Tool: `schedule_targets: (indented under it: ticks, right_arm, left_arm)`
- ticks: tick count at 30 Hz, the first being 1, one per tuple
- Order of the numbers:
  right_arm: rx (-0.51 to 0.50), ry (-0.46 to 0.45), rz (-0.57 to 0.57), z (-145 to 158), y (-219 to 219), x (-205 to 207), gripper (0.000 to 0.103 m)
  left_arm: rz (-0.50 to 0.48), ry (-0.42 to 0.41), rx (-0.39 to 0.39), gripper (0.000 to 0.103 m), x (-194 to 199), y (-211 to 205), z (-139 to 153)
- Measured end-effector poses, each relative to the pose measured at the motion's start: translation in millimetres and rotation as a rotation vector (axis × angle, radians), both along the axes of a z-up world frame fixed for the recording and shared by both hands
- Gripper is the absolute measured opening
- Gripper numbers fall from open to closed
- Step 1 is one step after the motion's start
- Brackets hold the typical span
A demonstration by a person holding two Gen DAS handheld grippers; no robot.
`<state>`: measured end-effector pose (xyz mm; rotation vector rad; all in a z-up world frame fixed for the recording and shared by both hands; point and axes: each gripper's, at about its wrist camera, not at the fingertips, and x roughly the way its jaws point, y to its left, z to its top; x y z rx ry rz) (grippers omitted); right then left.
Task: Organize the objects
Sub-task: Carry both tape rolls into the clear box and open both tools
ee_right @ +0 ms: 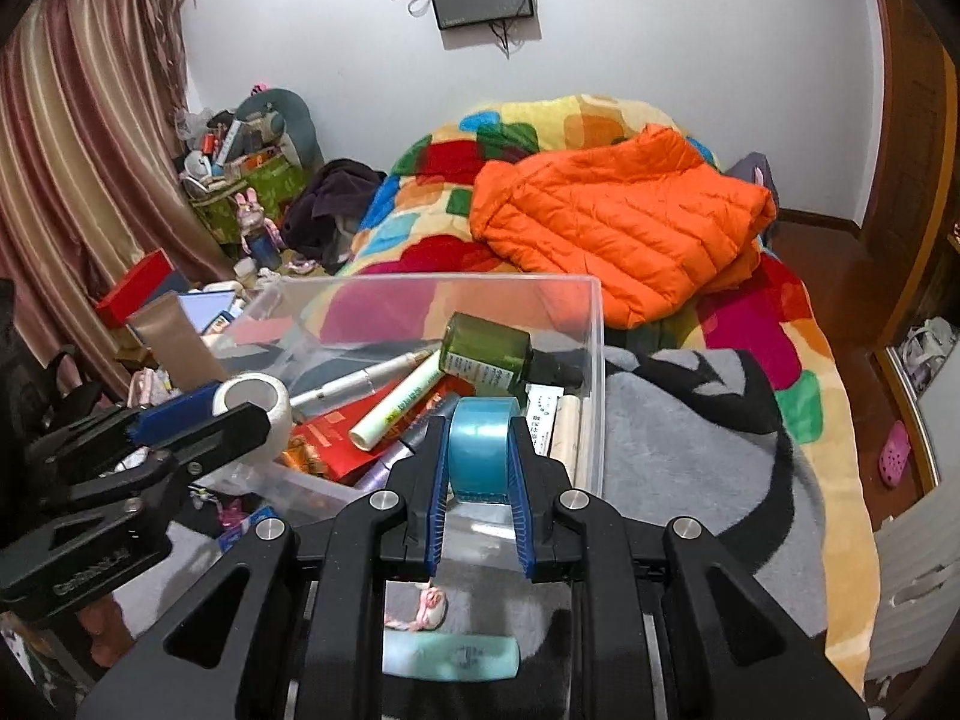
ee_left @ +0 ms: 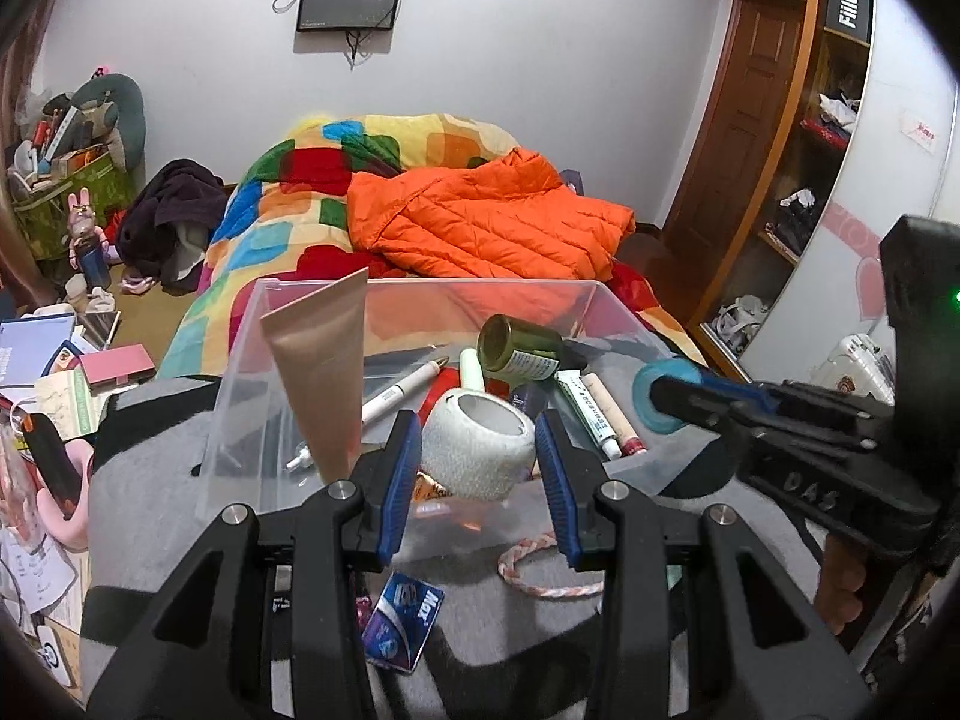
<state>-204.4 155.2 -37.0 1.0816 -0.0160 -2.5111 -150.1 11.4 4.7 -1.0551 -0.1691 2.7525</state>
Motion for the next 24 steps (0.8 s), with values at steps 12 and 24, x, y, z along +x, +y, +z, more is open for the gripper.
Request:
schedule_targets:
  ticks: [12,24]
  right_arm:
    - [0.02,-0.037,0.034,-10,-11,1,0.017]
    - [-0.007,0.002,0.073,11,10,32,0.025]
  left_arm:
    - [-0.022,-0.012,-0.01,0.039,1,6,-5]
    - [-0.013,-0.016,0.0,0.041,47,-21,0]
